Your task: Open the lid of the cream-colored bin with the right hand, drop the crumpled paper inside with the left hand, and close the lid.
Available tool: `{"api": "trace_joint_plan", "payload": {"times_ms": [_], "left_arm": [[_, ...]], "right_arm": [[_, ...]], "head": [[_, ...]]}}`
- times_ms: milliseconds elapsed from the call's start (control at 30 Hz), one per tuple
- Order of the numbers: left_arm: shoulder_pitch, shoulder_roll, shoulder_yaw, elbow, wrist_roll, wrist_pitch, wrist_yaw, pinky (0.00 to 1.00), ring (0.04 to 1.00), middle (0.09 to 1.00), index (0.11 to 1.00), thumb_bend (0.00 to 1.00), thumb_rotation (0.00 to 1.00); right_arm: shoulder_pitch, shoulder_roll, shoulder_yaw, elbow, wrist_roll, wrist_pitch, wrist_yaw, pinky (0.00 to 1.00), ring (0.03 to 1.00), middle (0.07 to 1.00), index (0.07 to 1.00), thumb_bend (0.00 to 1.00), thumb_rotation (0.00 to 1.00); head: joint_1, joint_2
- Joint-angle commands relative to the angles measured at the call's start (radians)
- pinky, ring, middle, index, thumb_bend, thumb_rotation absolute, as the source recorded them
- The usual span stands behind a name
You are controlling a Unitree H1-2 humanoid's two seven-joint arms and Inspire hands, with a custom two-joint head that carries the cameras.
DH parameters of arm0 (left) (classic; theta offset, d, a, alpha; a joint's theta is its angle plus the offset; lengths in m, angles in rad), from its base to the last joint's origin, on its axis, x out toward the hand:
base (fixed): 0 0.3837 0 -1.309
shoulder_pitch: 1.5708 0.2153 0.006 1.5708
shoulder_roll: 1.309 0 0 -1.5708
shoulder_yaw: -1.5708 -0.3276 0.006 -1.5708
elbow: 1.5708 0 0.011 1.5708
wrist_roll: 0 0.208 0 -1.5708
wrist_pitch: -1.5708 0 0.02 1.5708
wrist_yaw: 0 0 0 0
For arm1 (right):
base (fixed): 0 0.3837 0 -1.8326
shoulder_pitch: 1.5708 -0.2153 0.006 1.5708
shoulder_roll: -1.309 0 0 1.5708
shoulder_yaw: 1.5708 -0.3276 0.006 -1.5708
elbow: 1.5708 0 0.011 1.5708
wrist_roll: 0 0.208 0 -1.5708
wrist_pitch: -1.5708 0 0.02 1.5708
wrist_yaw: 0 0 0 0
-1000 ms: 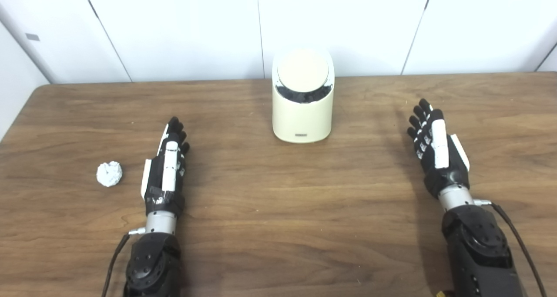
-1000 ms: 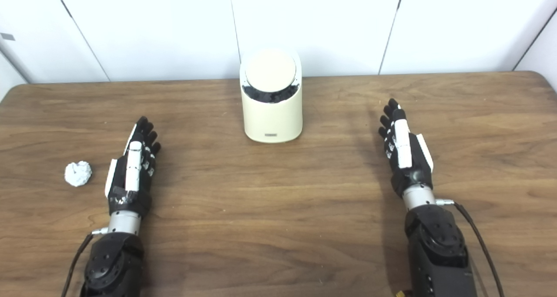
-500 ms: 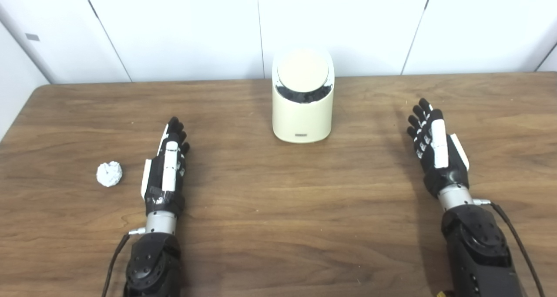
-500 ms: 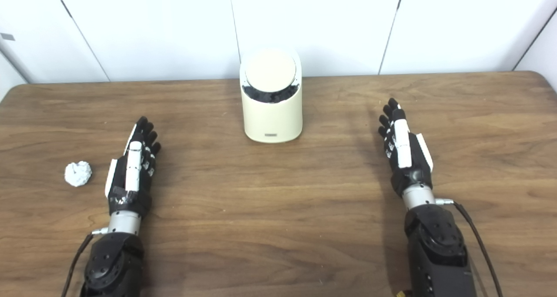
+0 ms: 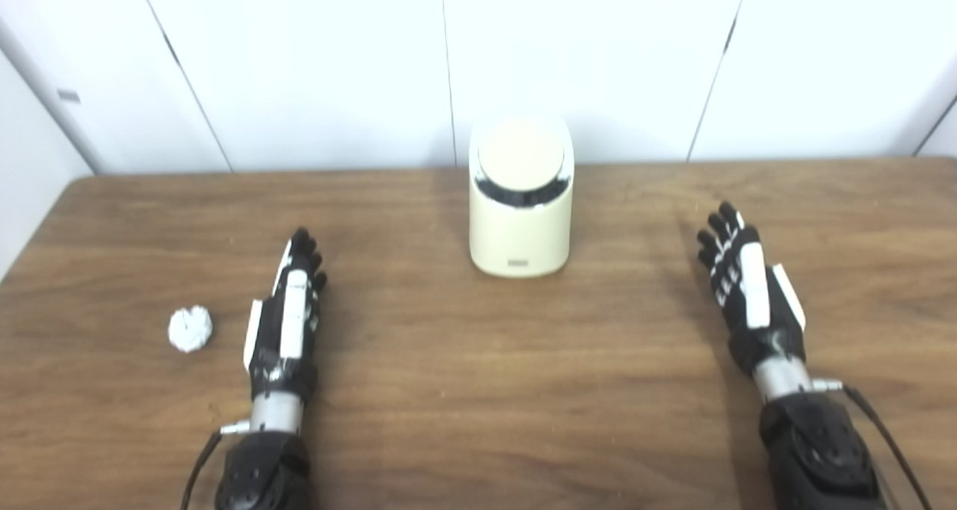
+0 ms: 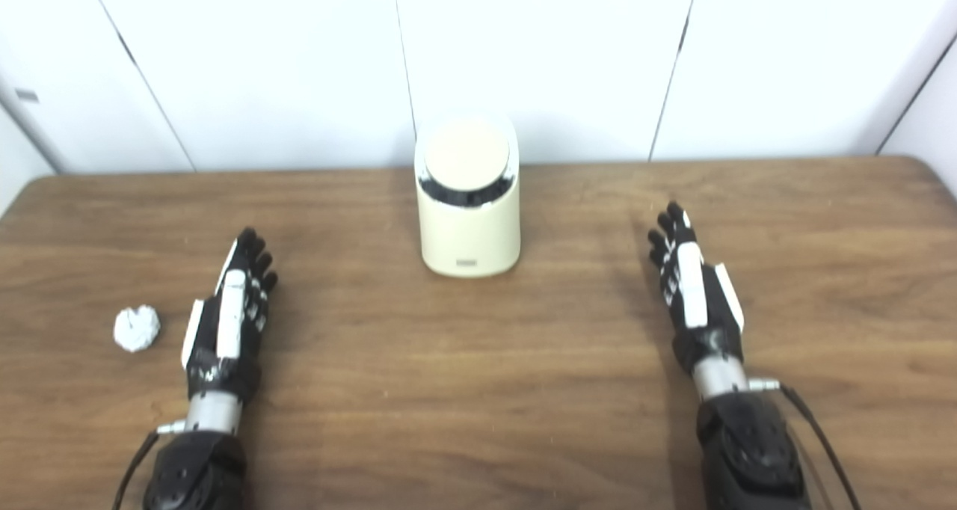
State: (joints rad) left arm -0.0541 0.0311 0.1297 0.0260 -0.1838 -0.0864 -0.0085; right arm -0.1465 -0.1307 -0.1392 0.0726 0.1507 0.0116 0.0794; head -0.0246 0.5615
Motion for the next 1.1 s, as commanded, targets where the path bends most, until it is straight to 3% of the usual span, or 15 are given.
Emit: {"api": "trace_joint_plan", "payload": {"times_ms": [0,367,767,1067], "left_arm": [[0.012,-0.015,-0.011,0.062,0.017,-0.044,-0.002,1.0,0.997,0.99,0.994,0.42,0.84],[0.022,-0.021,-0.02,0.099,0.024,-0.098,-0.017,1.0,0.998,0.996,1.0,0.38,0.85],[0.015,-0.036,-0.034,0.128,0.037,-0.129,-0.012,1.0,1.0,0.993,1.0,0.35,0.8],[0.015,-0.039,-0.039,0.144,0.035,-0.145,-0.017,1.0,1.0,1.0,1.0,0.31,0.74]], "right_arm": [[-0.018,-0.016,-0.005,0.005,0.013,-0.031,0.013,1.0,0.964,0.988,1.0,0.53,1.0],[-0.008,-0.037,0.009,0.017,0.009,-0.077,0.037,1.0,0.975,0.995,0.999,0.61,1.0],[-0.162,-0.11,0.013,0.092,-0.03,-0.124,0.049,1.0,1.0,1.0,1.0,0.71,1.0],[-0.272,-0.141,0.064,0.037,-0.108,-0.015,0.046,1.0,0.988,1.0,1.0,0.74,0.95]], "head": [[0.003,-0.009],[0.014,-0.067],[0.031,-0.093],[0.031,-0.111]]}}
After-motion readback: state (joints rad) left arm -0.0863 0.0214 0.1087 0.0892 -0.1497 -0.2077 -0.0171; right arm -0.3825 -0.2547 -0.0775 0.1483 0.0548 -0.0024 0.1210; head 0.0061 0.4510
